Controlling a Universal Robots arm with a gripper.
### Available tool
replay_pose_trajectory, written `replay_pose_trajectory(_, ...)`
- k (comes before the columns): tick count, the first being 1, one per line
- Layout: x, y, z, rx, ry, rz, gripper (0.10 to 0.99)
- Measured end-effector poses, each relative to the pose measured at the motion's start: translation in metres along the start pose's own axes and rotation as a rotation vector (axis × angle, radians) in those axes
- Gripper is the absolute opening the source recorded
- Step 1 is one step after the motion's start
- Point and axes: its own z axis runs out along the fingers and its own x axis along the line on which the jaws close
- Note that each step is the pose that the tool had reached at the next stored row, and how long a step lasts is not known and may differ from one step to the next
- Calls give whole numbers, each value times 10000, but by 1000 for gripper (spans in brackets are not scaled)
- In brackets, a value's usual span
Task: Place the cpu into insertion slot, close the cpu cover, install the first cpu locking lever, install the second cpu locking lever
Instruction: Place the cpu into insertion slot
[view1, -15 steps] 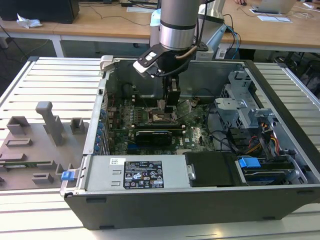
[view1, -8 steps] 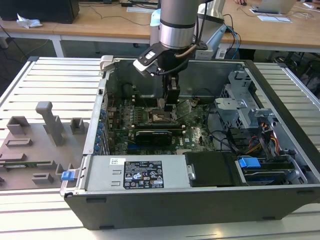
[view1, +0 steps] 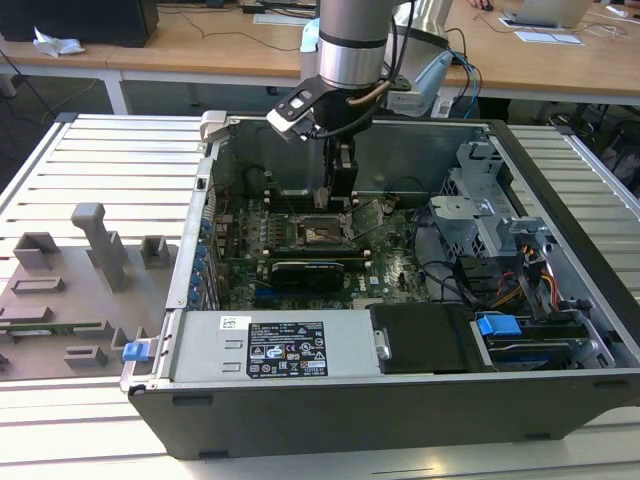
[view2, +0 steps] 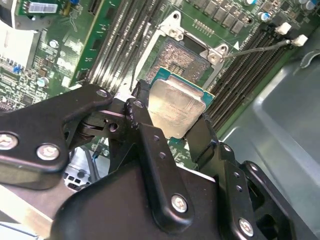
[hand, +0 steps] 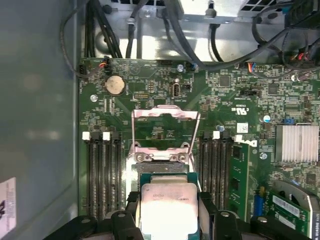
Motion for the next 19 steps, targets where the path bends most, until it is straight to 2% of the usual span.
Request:
replay_pose_trajectory(3,6,1,13,-1,3,-2,541)
replay_pose_trajectory(14,16,-11,178,0,7,0,541)
replay_pose_trajectory(16,15,-41,257,-1,7,1,541)
replay_pose_trajectory(19,8,-45,326,-2,8,-1,541)
